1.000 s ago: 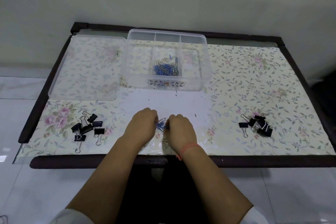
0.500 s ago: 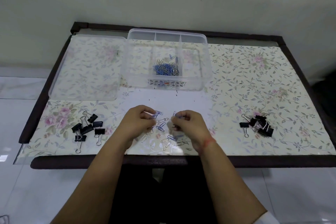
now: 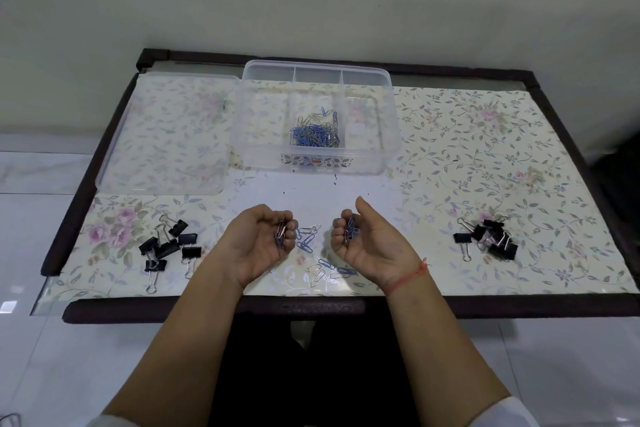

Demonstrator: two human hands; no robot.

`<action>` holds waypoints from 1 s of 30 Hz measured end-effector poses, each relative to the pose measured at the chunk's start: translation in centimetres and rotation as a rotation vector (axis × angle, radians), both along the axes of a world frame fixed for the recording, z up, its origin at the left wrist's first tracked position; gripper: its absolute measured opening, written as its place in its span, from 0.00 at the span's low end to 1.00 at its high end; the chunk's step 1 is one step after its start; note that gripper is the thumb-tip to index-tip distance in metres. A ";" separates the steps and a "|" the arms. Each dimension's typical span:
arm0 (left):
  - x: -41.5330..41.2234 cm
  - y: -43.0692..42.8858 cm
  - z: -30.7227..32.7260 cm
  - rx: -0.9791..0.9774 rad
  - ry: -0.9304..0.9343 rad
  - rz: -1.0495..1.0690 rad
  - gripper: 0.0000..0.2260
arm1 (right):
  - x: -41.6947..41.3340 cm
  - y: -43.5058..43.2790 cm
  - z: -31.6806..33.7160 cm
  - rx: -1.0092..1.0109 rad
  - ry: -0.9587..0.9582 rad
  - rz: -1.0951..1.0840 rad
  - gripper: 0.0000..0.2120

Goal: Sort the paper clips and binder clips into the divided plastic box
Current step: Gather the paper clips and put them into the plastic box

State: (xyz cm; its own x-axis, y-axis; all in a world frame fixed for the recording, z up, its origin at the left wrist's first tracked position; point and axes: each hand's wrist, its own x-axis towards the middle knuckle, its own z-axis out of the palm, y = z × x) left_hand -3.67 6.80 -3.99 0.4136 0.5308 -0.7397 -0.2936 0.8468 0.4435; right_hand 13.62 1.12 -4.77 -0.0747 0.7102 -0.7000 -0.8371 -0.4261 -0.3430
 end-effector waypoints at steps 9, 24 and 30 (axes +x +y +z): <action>0.5 -0.6 -1.5 0.218 0.458 -0.203 0.07 | -0.8 -1.3 0.0 0.009 -1.230 0.512 0.09; 0.0 -2.3 -1.6 0.764 1.286 -0.776 0.06 | -0.9 -2.9 -1.4 0.036 -1.596 0.938 0.05; -0.6 -2.0 -1.5 0.656 0.952 -0.585 0.10 | -0.7 -2.4 -0.9 0.089 -1.297 0.551 0.09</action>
State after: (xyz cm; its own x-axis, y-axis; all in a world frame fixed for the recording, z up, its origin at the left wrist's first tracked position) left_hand -4.31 4.78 -5.52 0.1641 0.8242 -0.5420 0.7023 0.2882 0.6510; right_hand 12.90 -1.28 -5.66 0.2997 0.8466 -0.4398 0.3541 -0.5268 -0.7727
